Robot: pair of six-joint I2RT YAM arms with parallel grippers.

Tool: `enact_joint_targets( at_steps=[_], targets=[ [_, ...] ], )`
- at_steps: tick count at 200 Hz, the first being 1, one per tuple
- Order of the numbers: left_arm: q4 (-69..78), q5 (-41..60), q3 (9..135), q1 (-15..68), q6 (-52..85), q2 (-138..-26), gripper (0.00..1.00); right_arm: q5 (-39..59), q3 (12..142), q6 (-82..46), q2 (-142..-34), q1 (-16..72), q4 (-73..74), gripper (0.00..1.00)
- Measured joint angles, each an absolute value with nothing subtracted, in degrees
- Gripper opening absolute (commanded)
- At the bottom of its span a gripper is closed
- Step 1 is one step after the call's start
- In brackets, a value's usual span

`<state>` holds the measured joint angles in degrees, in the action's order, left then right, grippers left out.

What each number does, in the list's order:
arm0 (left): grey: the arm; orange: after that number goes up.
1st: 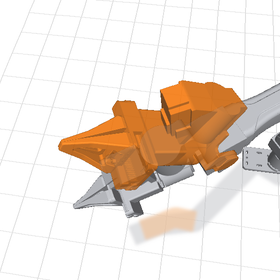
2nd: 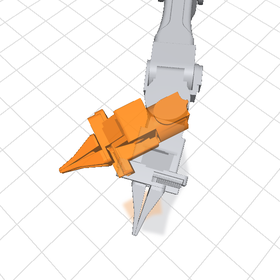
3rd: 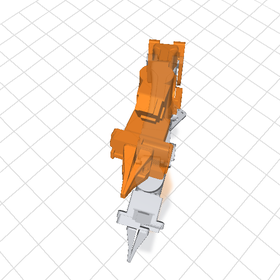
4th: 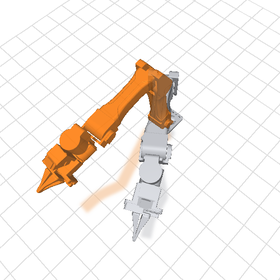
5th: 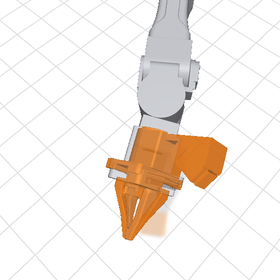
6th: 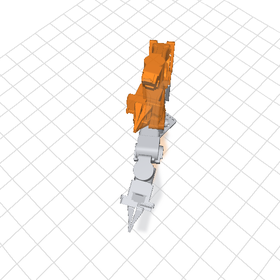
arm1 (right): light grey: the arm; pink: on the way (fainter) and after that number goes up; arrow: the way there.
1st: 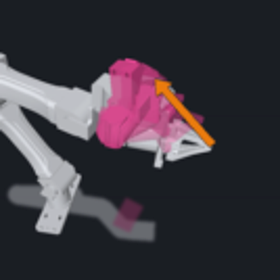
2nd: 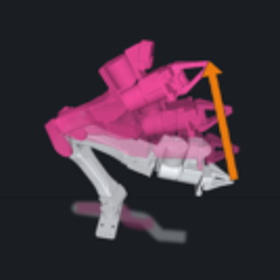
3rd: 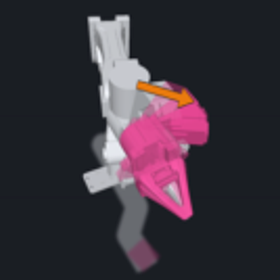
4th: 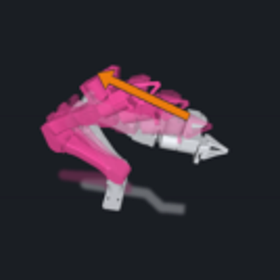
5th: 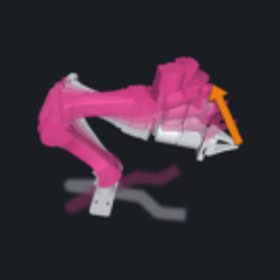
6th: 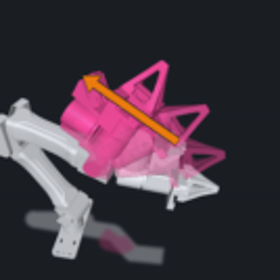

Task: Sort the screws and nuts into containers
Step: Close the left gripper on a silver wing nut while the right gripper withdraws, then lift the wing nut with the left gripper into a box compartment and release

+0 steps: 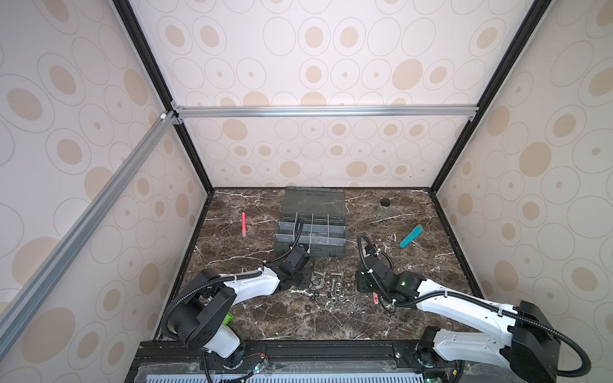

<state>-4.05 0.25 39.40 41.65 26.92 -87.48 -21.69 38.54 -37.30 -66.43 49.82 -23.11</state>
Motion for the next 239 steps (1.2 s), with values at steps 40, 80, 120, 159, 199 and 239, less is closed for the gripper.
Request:
enact_joint_targets(
  at_steps=[40,80,120,159,199,239],
  targets=[
    [-4.8,-1.0,40.1,41.7,26.8,-88.2,0.37,-21.7,38.5,-37.3,-66.6,49.8,-23.1,0.6],
    [-6.9,-4.5,40.8,41.7,25.8,-88.2,0.35,-21.7,38.5,-37.7,-66.6,49.8,-23.1,0.6],
    [-8.1,-6.7,40.9,41.7,25.3,-88.2,0.35,-21.7,38.5,-38.1,-66.6,49.8,-23.1,0.6],
    [-8.2,-6.5,40.9,41.7,25.2,-88.7,0.32,-21.7,38.5,-38.2,-66.6,49.8,-23.1,0.6],
    [-7.9,-5.7,40.9,41.8,25.2,-89.7,0.24,-21.7,38.1,-38.2,-66.6,49.8,-23.1,0.6],
    [-7.7,-5.3,41.5,41.8,25.2,-90.0,0.15,-21.7,37.9,-38.3,-66.6,49.8,-23.1,0.6]
  ],
)
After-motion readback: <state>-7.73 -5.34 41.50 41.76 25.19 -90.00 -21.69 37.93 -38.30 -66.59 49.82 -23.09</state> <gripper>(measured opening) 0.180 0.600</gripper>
